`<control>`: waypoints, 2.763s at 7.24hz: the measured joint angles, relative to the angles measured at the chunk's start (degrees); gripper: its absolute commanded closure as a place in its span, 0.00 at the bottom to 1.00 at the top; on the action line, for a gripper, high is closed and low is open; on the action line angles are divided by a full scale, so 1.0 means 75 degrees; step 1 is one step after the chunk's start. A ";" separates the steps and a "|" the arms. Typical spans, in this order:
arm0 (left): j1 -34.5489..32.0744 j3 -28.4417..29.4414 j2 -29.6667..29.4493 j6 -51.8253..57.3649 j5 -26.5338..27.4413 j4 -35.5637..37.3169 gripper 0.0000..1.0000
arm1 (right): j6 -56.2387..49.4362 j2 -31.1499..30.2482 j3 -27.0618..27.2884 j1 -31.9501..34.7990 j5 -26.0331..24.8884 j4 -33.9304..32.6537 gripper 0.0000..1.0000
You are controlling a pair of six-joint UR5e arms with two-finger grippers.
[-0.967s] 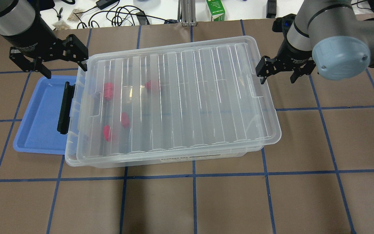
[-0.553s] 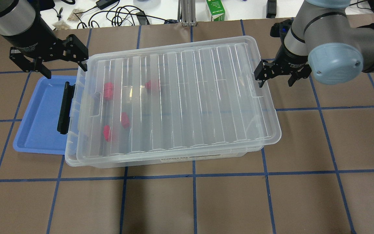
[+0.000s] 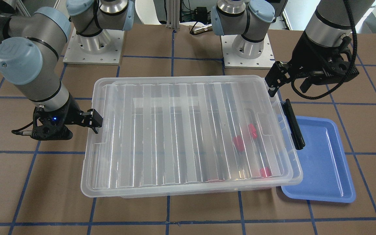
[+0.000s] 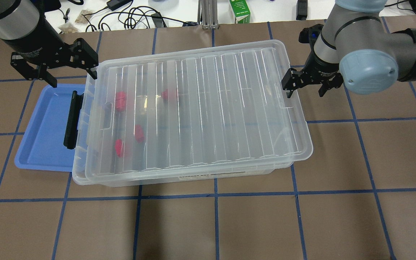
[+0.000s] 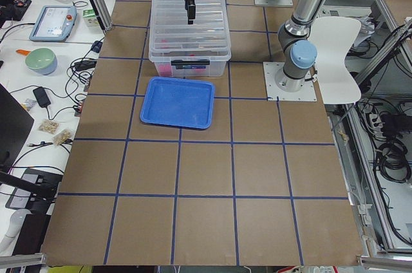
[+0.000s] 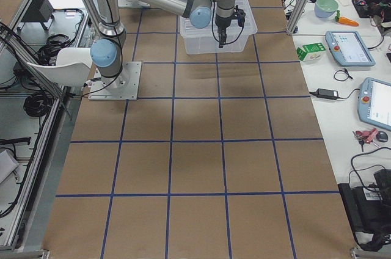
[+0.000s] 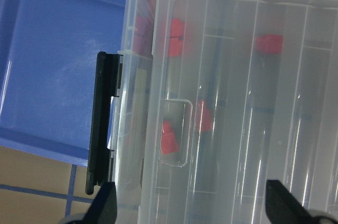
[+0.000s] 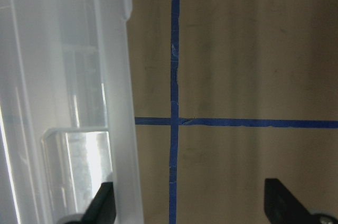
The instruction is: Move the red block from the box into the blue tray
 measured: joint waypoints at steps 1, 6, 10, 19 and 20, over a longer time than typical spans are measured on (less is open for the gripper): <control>0.0000 -0.0028 0.0017 0.0002 0.0000 0.0003 0.00 | -0.0050 0.0007 -0.0006 -0.0013 -0.0037 -0.0033 0.00; 0.0000 -0.0125 0.0050 0.0023 -0.0038 0.0012 0.00 | -0.0446 -0.0050 -0.0024 -0.0354 -0.0212 0.0015 0.00; 0.0008 -0.0129 0.0041 0.0014 -0.0047 0.0086 0.00 | -0.0950 -0.0061 -0.0007 -0.0798 -0.0339 0.0044 0.00; -0.0010 -0.0256 -0.0105 -0.0050 -0.0097 0.0314 0.00 | -0.2702 -0.0062 -0.0027 -0.1949 -0.0626 0.0042 0.00; 0.0006 -0.0420 -0.0187 -0.0101 -0.0305 0.0522 0.00 | -0.2738 -0.0064 -0.0027 -0.1971 -0.0637 0.0037 0.00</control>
